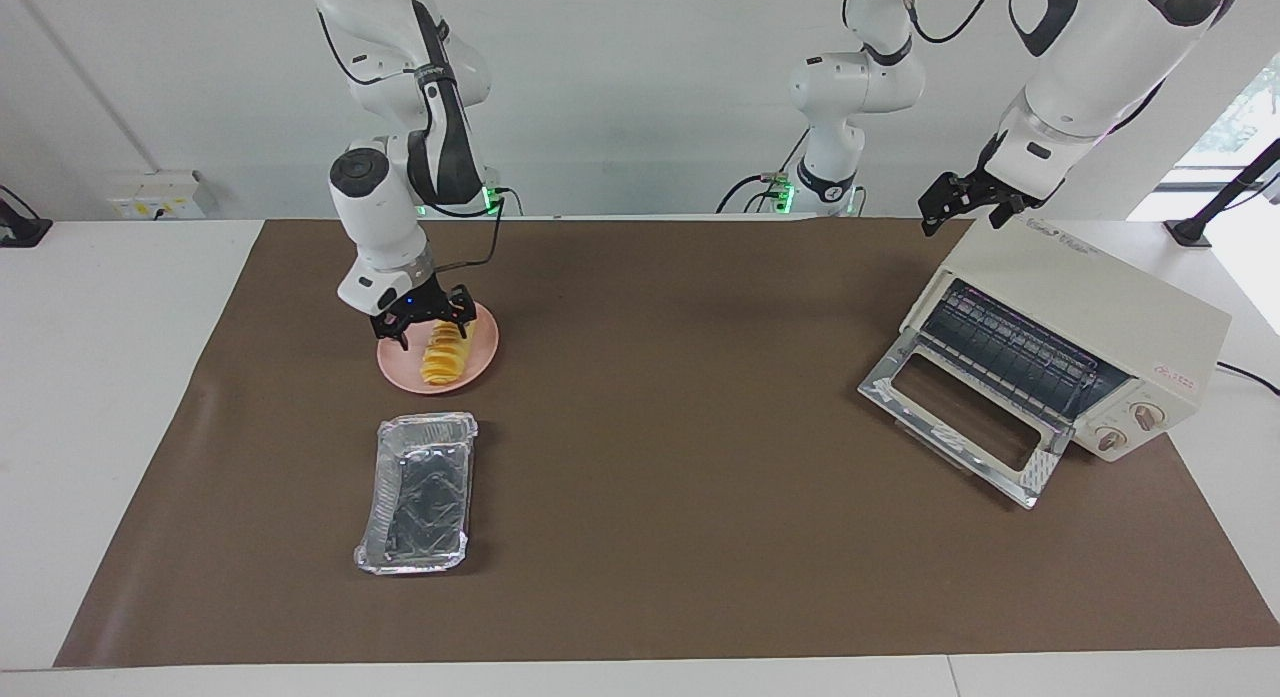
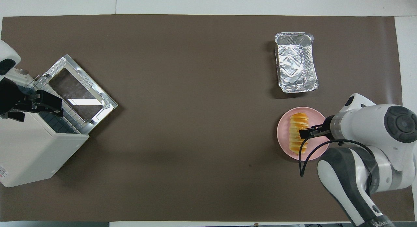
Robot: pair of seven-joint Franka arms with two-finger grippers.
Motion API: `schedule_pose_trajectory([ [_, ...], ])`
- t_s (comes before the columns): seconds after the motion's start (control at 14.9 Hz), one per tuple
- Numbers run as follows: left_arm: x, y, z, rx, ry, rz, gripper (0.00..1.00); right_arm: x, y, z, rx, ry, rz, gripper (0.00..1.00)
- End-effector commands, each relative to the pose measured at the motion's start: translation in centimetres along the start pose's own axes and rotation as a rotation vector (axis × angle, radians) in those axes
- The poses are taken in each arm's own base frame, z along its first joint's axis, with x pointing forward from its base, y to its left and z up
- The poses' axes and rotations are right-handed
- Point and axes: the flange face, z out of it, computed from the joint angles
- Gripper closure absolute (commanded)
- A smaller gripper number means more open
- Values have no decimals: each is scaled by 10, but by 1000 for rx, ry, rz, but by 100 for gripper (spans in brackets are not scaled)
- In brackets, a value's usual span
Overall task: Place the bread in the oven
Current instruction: 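Grasp the orange bread slices on the plate with the right gripper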
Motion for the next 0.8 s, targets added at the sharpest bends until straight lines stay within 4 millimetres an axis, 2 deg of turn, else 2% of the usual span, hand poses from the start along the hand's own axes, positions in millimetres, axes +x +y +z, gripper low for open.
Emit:
schedule_pose_trajectory([
  [0.0, -7, -2, -1, -16, 17, 2, 0, 4, -7, 7, 6, 19, 14, 0],
  [0.27, -7, -2, -1, -16, 15, 2, 0, -3, -9, 18, 6, 7, -19, 0],
  [0.33, -7, -2, -1, -16, 15, 2, 0, -4, -9, 18, 6, 7, -24, 7],
  [0.4, -7, -2, -1, -16, 17, 2, 0, -5, -8, 20, 7, 3, -21, 26],
  [0.54, -7, -2, -1, -16, 17, 2, 0, -7, -9, 25, 8, -8, -24, 90],
  [0.6, -7, -2, -1, -16, 15, 2, 0, -7, -9, 25, 8, -10, -21, 100],
  [0.74, -7, -2, -1, -16, 15, 2, 0, -7, -9, 25, 8, -8, -18, 100],
])
